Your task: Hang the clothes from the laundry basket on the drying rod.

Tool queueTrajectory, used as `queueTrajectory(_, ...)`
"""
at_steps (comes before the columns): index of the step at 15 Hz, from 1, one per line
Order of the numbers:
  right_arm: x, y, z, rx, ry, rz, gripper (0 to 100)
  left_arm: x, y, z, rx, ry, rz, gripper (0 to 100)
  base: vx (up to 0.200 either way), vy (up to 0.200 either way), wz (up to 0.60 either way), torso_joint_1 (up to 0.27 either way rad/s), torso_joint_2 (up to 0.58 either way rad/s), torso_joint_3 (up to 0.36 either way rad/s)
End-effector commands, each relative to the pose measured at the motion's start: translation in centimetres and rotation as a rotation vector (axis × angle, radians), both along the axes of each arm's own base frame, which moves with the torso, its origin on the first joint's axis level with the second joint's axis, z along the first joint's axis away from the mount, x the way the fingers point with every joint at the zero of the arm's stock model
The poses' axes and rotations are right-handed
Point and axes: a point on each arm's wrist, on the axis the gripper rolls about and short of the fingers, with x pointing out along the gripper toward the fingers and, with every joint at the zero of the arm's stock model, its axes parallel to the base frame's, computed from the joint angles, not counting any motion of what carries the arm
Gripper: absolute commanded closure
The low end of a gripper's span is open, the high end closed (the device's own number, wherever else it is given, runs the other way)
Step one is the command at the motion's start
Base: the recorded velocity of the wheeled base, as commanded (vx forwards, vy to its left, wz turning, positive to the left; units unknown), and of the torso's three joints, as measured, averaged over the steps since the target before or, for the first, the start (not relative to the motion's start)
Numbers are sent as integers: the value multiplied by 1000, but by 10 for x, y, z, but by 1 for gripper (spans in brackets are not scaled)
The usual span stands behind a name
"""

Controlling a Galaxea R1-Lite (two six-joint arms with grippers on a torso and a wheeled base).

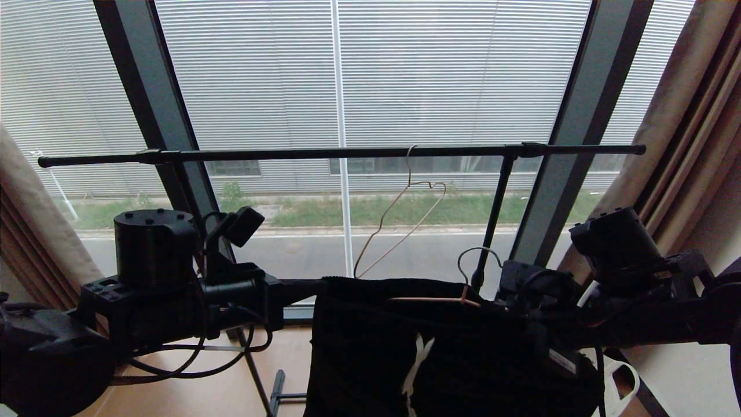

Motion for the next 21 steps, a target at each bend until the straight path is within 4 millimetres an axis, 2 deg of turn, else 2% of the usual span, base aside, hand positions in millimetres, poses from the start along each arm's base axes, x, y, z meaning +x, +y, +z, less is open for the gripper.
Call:
queueTrajectory(1, 1, 0, -4, 10, 20, -19, 100, -5, -12, 15, 9, -52, -33, 100, 0, 0, 0, 0, 0, 0)
queueTrajectory(5, -3, -3, -3, 94, 1, -94, 100, -9, -30, 20, 62, -47, -69, 100, 0, 0, 0, 0, 0, 0)
queueTrajectory(6, -6, -3, -7, 164, -11, -118, 100, -8, -38, 25, 84, -39, -69, 100, 0, 0, 0, 0, 0, 0)
queueTrajectory(8, -8, -4, -13, 251, -71, -71, 100, 1, -48, 27, 139, -39, -35, 100, 0, 0, 0, 0, 0, 0)
queueTrajectory(12, -9, -3, -12, 277, -116, -60, 100, -5, -67, 36, 157, -62, -46, 100, 0, 0, 0, 0, 0, 0)
queueTrajectory(16, -12, 2, -14, 307, -165, -34, 100, -11, -75, 37, 209, -106, -54, 100, 0, 0, 0, 0, 0, 0)
queueTrajectory(18, -16, 7, -17, 335, -186, -12, 100, -12, -79, 33, 291, -152, -22, 100, 0, 0, 0, 0, 0, 0)
queueTrajectory(21, -15, 12, -18, 399, -210, -27, 100, -19, -83, 27, 313, -153, -45, 100, 0, 0, 0, 0, 0, 0)
